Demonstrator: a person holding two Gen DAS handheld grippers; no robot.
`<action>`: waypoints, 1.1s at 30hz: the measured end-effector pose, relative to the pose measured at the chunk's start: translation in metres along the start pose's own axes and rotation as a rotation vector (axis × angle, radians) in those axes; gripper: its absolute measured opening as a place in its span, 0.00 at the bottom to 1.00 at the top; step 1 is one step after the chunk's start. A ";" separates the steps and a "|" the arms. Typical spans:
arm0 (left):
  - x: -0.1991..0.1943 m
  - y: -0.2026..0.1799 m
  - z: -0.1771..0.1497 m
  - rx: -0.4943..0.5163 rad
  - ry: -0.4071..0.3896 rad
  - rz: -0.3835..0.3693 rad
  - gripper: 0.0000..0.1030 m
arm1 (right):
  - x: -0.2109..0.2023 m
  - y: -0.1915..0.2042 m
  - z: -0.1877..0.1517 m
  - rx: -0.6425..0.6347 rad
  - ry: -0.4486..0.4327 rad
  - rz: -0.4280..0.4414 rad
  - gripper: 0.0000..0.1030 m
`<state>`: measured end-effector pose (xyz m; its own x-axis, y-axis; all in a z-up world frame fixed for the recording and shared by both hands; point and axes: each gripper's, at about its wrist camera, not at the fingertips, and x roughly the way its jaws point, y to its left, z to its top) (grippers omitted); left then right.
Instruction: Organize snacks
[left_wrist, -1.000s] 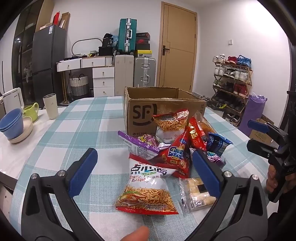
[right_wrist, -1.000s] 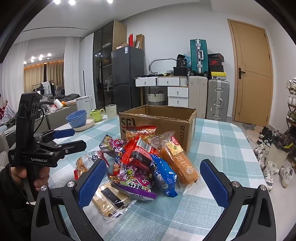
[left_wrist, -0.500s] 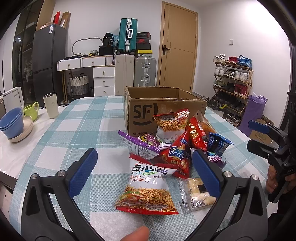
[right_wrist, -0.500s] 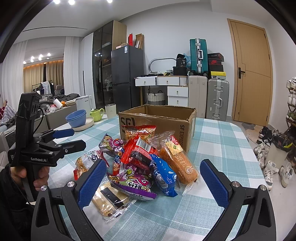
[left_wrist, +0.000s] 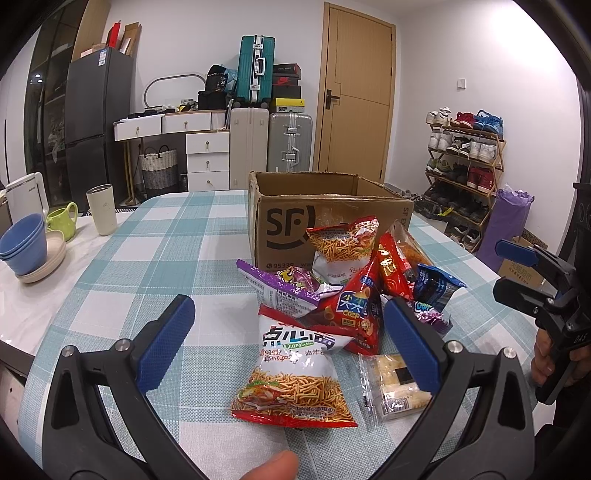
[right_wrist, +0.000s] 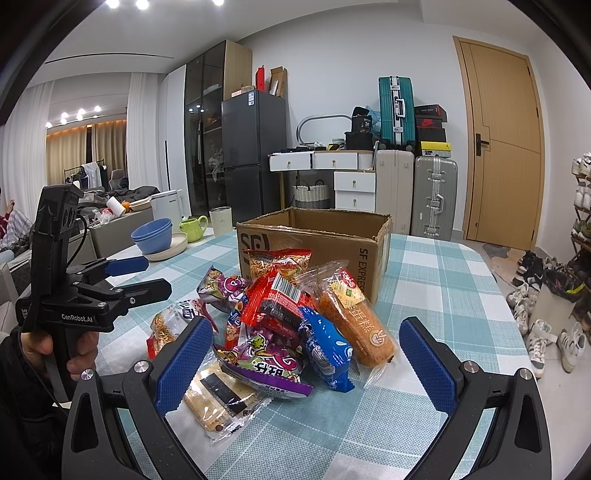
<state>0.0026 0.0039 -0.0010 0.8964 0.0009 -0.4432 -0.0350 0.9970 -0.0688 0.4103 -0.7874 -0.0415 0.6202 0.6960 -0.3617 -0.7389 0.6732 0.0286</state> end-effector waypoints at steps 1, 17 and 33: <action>0.000 0.000 0.000 0.000 0.000 0.000 0.99 | 0.000 0.000 0.000 0.000 0.001 0.000 1.00; 0.000 0.000 0.000 0.000 0.000 -0.001 0.99 | 0.000 -0.001 0.000 0.001 0.002 0.000 1.00; 0.000 0.000 -0.003 -0.010 -0.002 -0.005 0.99 | 0.011 -0.002 0.000 0.012 0.043 -0.031 1.00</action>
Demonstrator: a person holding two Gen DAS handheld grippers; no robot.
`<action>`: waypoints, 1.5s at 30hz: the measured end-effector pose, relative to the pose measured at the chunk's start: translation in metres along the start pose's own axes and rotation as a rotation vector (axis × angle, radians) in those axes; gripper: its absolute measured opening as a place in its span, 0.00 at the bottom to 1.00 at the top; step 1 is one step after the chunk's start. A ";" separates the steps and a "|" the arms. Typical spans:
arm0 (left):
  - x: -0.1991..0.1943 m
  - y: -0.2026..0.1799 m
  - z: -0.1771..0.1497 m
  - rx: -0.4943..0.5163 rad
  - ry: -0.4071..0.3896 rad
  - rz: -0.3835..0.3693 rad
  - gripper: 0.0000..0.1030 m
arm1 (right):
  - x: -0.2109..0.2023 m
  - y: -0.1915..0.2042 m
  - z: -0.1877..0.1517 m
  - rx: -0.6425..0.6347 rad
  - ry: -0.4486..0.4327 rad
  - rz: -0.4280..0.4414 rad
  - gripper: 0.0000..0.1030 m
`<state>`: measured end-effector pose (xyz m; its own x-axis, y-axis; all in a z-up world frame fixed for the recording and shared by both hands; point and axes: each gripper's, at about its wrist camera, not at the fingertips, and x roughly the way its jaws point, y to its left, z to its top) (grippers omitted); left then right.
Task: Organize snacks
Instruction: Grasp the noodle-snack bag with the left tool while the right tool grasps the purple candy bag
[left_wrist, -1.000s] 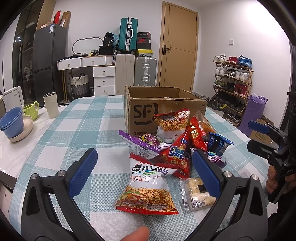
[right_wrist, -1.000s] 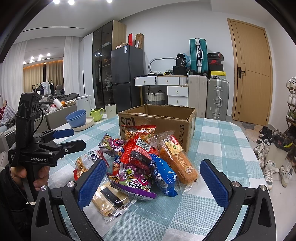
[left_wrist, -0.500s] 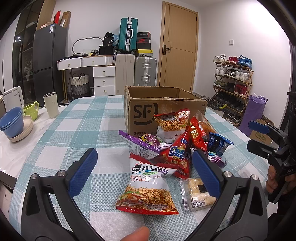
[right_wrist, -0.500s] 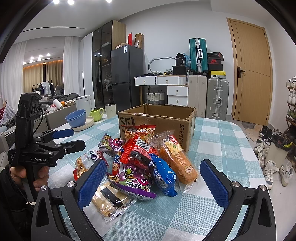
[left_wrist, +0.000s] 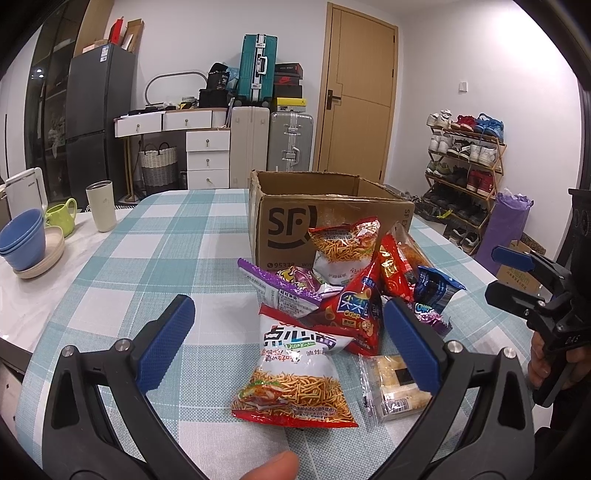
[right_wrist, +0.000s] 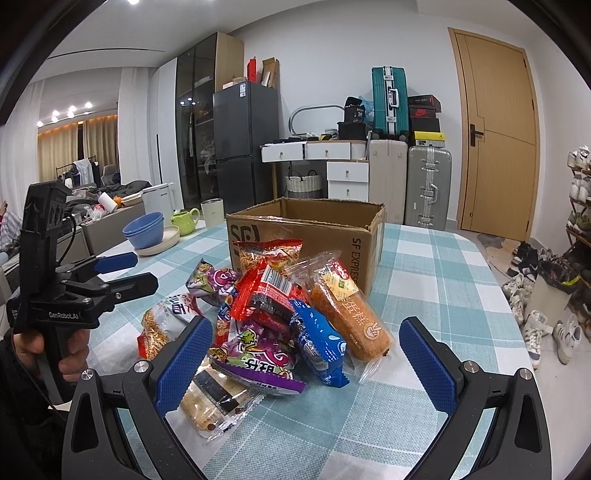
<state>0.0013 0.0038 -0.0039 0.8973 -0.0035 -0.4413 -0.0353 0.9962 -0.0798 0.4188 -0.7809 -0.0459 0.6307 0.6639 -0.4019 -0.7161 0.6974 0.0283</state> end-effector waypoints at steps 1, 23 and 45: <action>0.000 0.000 0.000 -0.001 0.000 -0.001 0.99 | -0.001 -0.001 0.000 -0.001 0.007 -0.001 1.00; 0.035 0.010 -0.007 -0.011 0.224 0.012 0.99 | 0.024 -0.001 -0.006 0.121 0.234 0.143 1.00; 0.068 0.020 -0.020 -0.068 0.367 -0.100 0.66 | 0.086 0.013 -0.010 0.206 0.405 0.222 0.84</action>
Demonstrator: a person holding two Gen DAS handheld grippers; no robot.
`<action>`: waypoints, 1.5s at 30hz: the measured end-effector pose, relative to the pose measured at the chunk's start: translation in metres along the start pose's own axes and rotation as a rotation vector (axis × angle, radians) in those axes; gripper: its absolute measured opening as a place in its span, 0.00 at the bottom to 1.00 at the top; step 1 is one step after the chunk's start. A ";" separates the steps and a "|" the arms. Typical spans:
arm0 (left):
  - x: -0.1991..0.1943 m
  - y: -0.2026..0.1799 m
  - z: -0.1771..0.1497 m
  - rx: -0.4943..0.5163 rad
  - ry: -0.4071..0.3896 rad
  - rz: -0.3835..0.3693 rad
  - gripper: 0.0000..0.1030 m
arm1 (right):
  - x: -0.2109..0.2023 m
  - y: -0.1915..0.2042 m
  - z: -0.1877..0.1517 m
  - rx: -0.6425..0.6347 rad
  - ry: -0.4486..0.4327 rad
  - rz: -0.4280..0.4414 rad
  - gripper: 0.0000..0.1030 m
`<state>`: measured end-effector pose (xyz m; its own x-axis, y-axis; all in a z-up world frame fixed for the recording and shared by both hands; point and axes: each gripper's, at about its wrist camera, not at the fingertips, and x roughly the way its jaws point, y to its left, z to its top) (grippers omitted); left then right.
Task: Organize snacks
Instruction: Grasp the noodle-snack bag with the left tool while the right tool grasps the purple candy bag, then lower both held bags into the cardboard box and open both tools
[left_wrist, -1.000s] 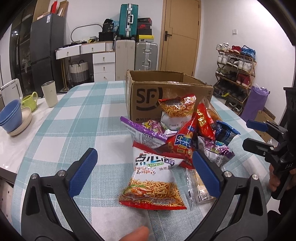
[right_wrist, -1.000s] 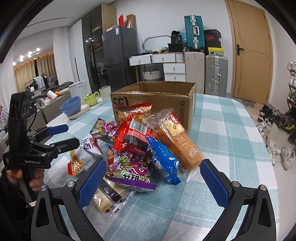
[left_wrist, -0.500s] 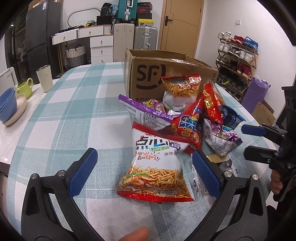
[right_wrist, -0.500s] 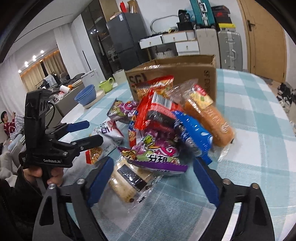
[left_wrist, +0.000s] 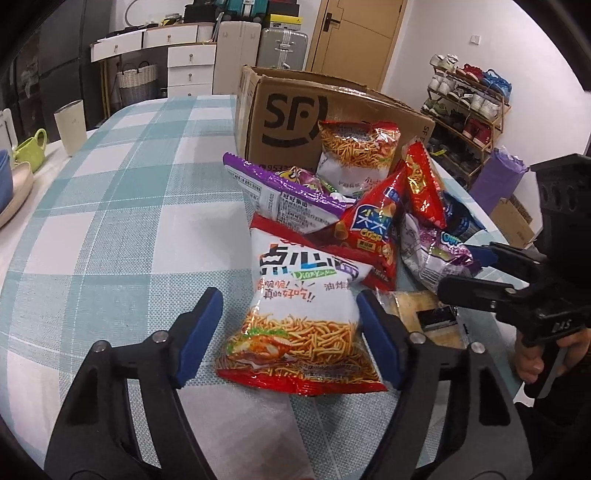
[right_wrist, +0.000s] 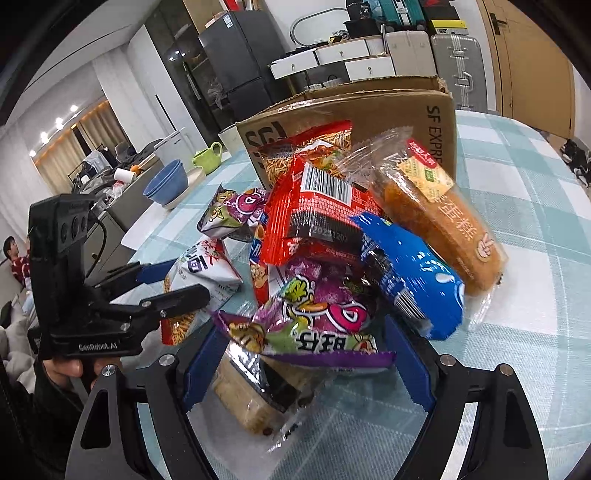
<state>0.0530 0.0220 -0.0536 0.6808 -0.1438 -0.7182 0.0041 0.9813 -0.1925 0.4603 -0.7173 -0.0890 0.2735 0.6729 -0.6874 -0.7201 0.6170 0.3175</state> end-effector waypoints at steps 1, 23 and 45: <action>0.001 0.000 0.000 0.001 0.004 -0.011 0.64 | 0.002 0.000 0.001 0.001 0.005 0.001 0.84; -0.016 0.002 -0.001 -0.043 -0.049 -0.078 0.43 | -0.031 0.014 -0.010 -0.045 -0.109 0.072 0.56; -0.081 -0.015 0.016 0.000 -0.196 -0.060 0.43 | -0.107 0.026 0.003 -0.081 -0.311 0.074 0.56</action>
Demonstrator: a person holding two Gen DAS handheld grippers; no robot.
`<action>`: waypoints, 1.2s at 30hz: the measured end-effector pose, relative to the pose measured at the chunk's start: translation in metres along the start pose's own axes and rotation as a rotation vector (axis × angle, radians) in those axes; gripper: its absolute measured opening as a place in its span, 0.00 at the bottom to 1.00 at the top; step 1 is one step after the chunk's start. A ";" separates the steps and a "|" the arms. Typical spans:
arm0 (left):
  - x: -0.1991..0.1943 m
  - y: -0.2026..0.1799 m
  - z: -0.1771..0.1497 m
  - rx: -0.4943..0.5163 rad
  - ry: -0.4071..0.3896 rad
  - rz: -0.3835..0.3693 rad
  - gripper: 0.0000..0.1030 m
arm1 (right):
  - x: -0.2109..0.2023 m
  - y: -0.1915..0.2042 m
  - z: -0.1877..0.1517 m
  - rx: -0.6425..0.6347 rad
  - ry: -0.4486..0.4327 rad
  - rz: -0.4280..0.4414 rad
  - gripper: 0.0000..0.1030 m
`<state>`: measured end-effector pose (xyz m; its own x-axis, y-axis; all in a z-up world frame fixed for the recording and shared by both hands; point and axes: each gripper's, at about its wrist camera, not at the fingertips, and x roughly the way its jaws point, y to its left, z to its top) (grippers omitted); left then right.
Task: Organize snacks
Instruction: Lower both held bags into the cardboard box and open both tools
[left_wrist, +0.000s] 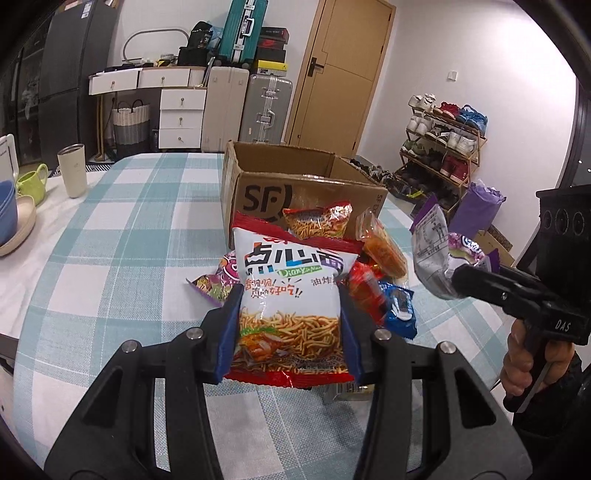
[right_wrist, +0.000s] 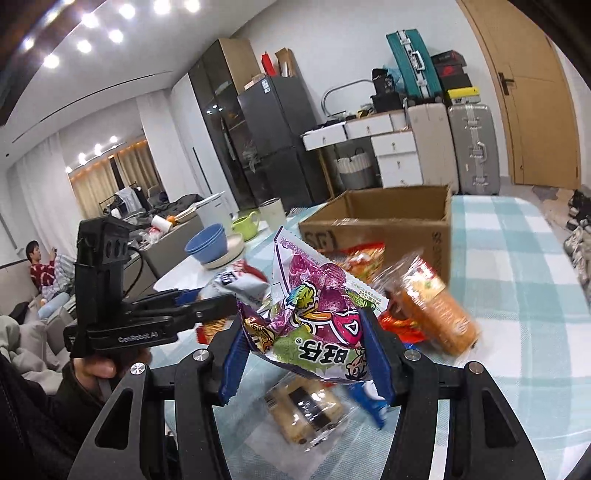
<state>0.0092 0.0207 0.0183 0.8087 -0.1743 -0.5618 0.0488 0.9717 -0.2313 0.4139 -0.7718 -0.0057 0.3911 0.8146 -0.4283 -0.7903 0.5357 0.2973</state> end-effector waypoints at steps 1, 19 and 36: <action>-0.001 0.000 0.001 -0.002 -0.003 0.002 0.43 | -0.001 -0.001 0.002 -0.001 -0.003 -0.005 0.56; 0.007 -0.013 0.056 0.041 -0.065 0.050 0.43 | -0.003 -0.029 0.039 -0.017 -0.059 -0.147 0.56; 0.052 -0.011 0.110 0.023 -0.078 0.036 0.43 | 0.030 -0.049 0.082 -0.009 -0.070 -0.177 0.56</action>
<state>0.1152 0.0182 0.0794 0.8531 -0.1272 -0.5059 0.0317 0.9807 -0.1931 0.5031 -0.7548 0.0373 0.5565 0.7213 -0.4125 -0.7099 0.6707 0.2151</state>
